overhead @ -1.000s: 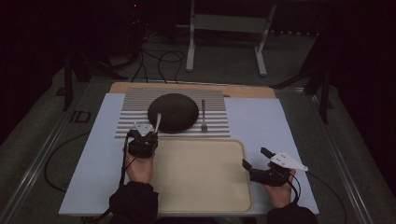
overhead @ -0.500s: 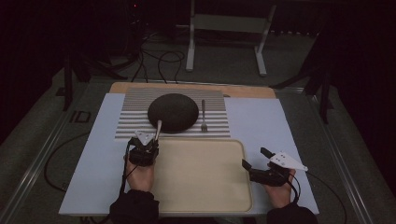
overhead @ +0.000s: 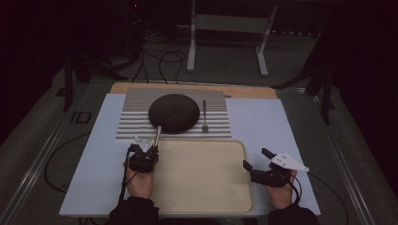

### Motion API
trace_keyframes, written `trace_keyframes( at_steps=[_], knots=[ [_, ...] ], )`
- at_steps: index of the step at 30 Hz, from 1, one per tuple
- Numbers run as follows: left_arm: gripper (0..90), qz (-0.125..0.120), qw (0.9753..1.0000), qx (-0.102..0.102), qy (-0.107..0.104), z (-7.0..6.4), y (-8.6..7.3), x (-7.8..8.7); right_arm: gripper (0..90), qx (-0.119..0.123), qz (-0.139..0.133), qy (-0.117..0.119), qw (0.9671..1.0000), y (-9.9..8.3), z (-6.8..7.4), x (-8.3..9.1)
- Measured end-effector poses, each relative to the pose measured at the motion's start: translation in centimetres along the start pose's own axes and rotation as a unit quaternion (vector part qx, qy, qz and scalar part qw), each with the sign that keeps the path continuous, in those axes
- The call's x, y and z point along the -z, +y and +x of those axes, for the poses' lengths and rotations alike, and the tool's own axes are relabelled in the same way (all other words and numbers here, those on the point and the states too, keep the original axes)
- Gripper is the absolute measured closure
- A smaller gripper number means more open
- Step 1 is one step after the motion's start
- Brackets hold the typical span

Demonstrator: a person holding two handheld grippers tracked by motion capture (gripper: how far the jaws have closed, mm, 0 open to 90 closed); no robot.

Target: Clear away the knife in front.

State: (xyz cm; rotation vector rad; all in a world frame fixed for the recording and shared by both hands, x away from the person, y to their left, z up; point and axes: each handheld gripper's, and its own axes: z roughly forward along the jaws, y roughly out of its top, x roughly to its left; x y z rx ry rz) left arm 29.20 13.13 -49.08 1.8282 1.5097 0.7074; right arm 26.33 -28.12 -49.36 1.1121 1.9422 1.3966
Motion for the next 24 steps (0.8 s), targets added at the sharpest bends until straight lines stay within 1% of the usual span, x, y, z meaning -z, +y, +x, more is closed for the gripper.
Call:
trace_keyframes(
  at_steps=[14, 19, 24],
  knots=[
    [80.9, 0.006, 0.9999, 0.011, 0.008, 0.2, -1.8, 0.5, 8.6, 0.002, 0.000, 0.001, 1.0000, 0.0, 0.0, -0.1],
    [80.9, 0.014, 0.9998, 0.012, 0.009, 0.3, -2.4, 0.8, 8.6, 0.002, 0.000, 0.001, 1.0000, 0.0, 0.1, -0.1],
    [81.0, 0.019, 0.9995, 0.019, 0.013, 0.6, -3.0, 1.2, 8.6, 0.003, 0.001, 0.001, 1.0000, 0.0, 0.1, -0.1]
  ],
)
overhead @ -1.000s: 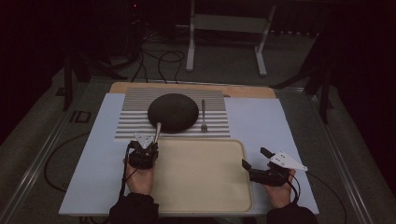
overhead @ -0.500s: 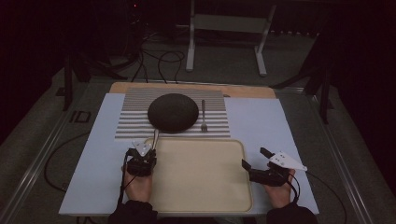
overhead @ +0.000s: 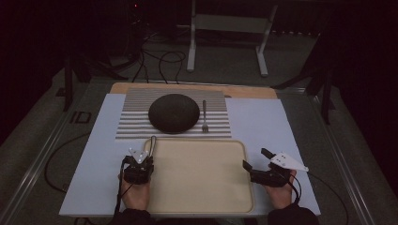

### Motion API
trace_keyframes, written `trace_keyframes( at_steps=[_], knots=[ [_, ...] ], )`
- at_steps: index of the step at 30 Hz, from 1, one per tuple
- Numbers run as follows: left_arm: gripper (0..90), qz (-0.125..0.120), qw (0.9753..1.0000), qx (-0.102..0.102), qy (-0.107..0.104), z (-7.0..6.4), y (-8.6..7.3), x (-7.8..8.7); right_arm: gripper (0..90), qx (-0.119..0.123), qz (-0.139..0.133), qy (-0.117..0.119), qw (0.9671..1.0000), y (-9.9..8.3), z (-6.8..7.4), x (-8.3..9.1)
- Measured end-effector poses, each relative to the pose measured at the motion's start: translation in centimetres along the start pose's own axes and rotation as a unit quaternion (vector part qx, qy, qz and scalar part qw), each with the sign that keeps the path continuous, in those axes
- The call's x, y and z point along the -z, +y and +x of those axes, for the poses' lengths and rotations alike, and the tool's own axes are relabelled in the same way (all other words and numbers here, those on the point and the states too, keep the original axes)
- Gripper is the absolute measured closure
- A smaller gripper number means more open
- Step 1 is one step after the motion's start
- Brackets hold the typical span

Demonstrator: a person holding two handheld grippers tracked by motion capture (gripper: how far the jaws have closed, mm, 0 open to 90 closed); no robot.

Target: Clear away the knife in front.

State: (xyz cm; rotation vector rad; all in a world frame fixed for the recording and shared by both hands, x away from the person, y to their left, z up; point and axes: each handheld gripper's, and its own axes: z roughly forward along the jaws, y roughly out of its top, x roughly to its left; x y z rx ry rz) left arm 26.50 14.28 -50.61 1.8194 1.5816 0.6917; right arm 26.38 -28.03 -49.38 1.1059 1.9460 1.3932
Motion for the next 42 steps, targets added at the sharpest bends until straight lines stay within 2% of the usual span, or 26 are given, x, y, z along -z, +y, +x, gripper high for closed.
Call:
trace_keyframes(
  at_steps=[7, 14, 17, 19, 20, 22, 24, 25, 27, 30, 31, 34, 39, 42],
  knots=[
    [80.9, 0.009, 0.9999, 0.010, 0.000, 0.1, -0.8, 0.4, 8.6, 0.000, 0.000, 0.000, 1.0000, 0.0, 0.0, 0.0],
    [80.9, 0.014, 0.9998, 0.010, 0.012, -0.1, -1.3, 0.7, 8.6, 0.001, 0.001, 0.000, 1.0000, 0.0, 0.0, 0.0],
    [80.9, 0.018, 0.9997, 0.009, 0.016, -0.2, -1.4, 0.7, 8.6, 0.001, 0.001, 0.000, 1.0000, 0.0, 0.0, 0.0],
    [80.8, 0.021, 0.9996, -0.003, 0.018, -0.5, -1.3, 0.7, 8.6, -0.001, 0.001, 0.001, 1.0000, 0.0, 0.1, 0.0],
    [82.0, 0.015, 0.9997, -0.006, 0.020, -0.6, -1.4, 0.8, 8.6, 0.000, 0.001, 0.001, 1.0000, 0.0, 0.1, 0.0],
    [74.6, 0.011, 0.9996, -0.013, 0.021, -0.7, -1.2, 0.9, 8.6, 0.000, 0.001, 0.001, 1.0000, 0.0, 0.1, 0.0],
    [67.6, 0.002, 0.9999, -0.009, 0.008, -0.5, -1.2, 0.9, 8.6, 0.000, 0.001, 0.001, 1.0000, 0.0, 0.1, 0.0],
    [61.9, 0.002, 0.9999, -0.009, 0.008, -0.5, -1.2, 0.9, 8.6, 0.000, 0.001, 0.001, 1.0000, 0.0, 0.1, 0.0],
    [55.5, -0.012, 0.9998, -0.006, -0.012, -0.2, -1.2, 0.9, 8.6, 0.000, 0.001, 0.001, 1.0000, 0.0, 0.1, 0.0],
    [46.4, -0.020, 0.9996, -0.004, -0.017, 0.0, -1.1, 1.0, 8.6, 0.000, 0.001, 0.001, 1.0000, 0.0, 0.1, 0.0],
    [42.3, -0.024, 0.9994, -0.005, -0.026, 0.1, -0.9, 1.1, 8.6, 0.001, 0.001, 0.001, 1.0000, 0.0, 0.1, 0.0],
    [34.7, -0.028, 0.9990, -0.012, -0.032, 0.1, -0.8, 1.1, 8.6, 0.001, 0.001, 0.001, 1.0000, 0.0, 0.1, -0.1],
    [27.0, -0.046, 0.9973, -0.022, -0.053, 0.4, -0.5, 1.4, 8.6, 0.001, 0.002, 0.001, 1.0000, 0.1, 0.2, -0.2],
    [21.8, -0.054, 0.9961, -0.021, -0.066, 0.6, -0.4, 1.5, 8.6, 0.002, 0.003, 0.002, 1.0000, 0.1, 0.2, -0.3]
  ],
)
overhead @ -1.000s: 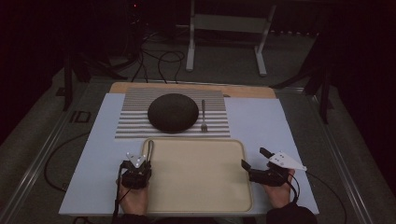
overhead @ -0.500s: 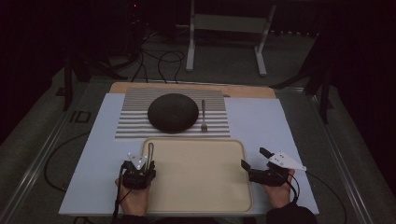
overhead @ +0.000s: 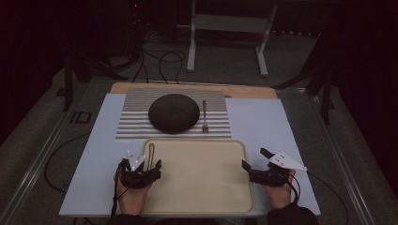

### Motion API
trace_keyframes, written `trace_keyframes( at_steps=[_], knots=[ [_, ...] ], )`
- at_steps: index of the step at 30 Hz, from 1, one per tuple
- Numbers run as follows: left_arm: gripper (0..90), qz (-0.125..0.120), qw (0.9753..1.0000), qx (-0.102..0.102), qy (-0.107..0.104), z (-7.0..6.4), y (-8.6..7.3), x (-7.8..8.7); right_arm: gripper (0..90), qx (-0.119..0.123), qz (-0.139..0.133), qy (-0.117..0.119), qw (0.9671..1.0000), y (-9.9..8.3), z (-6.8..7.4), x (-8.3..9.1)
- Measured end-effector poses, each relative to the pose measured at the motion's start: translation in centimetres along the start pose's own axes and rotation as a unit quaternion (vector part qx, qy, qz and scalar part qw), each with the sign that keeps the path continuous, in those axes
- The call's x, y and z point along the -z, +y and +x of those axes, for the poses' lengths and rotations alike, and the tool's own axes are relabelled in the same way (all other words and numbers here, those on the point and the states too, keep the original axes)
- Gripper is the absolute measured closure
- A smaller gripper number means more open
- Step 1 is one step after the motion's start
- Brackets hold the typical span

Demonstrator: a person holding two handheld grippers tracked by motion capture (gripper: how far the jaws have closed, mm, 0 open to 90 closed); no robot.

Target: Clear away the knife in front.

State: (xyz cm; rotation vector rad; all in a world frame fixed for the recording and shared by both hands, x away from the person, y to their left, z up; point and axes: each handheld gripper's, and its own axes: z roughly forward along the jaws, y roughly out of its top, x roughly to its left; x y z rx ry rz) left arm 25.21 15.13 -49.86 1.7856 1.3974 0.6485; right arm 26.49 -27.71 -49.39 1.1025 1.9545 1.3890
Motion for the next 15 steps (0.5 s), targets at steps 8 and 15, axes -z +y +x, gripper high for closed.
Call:
trace_keyframes(
  at_steps=[8, 15],
  knots=[
    [13.6, -0.014, 0.9997, -0.012, -0.018, 0.38, 0.64, 0.16, 8.6, -0.001, 0.000, 0.002, 1.0000, 0.06, 0.13, -0.25],
    [7.1, -0.011, 0.9996, -0.015, -0.023, 0.35, 0.82, 0.06, 8.6, 0.000, 0.001, 0.002, 1.0000, 0.08, 0.29, -0.35]
  ],
)
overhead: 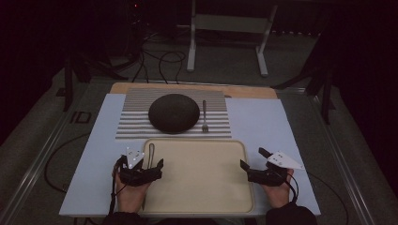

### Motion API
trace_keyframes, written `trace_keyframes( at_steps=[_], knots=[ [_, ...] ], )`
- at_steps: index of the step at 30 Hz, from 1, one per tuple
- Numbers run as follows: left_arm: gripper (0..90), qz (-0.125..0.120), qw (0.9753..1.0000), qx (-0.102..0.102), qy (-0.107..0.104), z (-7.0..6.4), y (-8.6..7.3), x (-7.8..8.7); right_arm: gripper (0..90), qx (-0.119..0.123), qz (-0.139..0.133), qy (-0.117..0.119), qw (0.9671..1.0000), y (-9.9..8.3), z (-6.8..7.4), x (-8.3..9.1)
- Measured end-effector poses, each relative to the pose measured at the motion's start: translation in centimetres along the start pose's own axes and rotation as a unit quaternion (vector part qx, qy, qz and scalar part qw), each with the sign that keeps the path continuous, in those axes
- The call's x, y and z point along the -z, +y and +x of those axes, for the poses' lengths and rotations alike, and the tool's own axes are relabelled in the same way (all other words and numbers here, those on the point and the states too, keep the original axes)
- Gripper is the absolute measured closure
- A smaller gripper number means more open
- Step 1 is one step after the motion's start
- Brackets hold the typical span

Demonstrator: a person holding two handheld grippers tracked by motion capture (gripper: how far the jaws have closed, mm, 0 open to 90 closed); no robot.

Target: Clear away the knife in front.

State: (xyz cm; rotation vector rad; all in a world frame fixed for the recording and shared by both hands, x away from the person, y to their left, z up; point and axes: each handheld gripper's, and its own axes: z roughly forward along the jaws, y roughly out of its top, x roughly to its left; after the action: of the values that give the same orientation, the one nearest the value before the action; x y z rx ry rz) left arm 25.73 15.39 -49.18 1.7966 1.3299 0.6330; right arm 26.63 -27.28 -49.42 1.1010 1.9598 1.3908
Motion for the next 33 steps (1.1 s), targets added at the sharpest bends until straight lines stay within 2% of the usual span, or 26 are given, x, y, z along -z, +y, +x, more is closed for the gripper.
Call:
trace_keyframes(
  at_steps=[7, 10, 17, 21, 26, 30, 32, 33],
  knots=[
    [3.9, 0.004, 1.0000, -0.006, -0.003, 0.2, 0.1, -0.1, 8.6, 0.001, 0.001, -0.002, 1.0000, 0.0, 0.0, 0.1],
    [1.4, 0.004, 0.9999, -0.005, -0.011, 0.5, 0.3, -0.2, 8.6, 0.003, 0.003, -0.002, 1.0000, 0.0, 0.1, 0.0],
    [0.2, -0.005, 0.9998, -0.015, -0.014, 0.8, 1.0, 0.0, 8.6, 0.003, 0.001, 0.001, 1.0000, 0.0, 0.0, 0.0],
    [0.2, -0.014, 0.9996, -0.021, -0.013, 1.1, 1.7, 0.1, 8.6, 0.005, 0.000, 0.001, 1.0000, 0.0, 0.0, 0.0],
    [0.1, -0.013, 0.9995, -0.028, -0.010, 1.3, 2.2, 0.0, 8.6, 0.004, -0.001, -0.001, 1.0000, 0.0, 0.0, 0.1],
    [0.1, -0.019, 0.9993, -0.032, -0.008, 2.4, 2.9, 0.2, 8.6, 0.002, -0.002, -0.002, 1.0000, 0.0, 0.0, 0.3],
    [0.1, -0.019, 0.9993, -0.032, -0.008, 2.4, 2.9, 0.2, 8.6, 0.002, -0.002, -0.002, 1.0000, 0.0, 0.0, 0.2],
    [0.1, -0.017, 0.9989, -0.043, -0.001, 2.8, 3.2, 0.2, 8.6, 0.002, 0.000, -0.001, 1.0000, 0.0, 0.0, 0.2]
  ],
)
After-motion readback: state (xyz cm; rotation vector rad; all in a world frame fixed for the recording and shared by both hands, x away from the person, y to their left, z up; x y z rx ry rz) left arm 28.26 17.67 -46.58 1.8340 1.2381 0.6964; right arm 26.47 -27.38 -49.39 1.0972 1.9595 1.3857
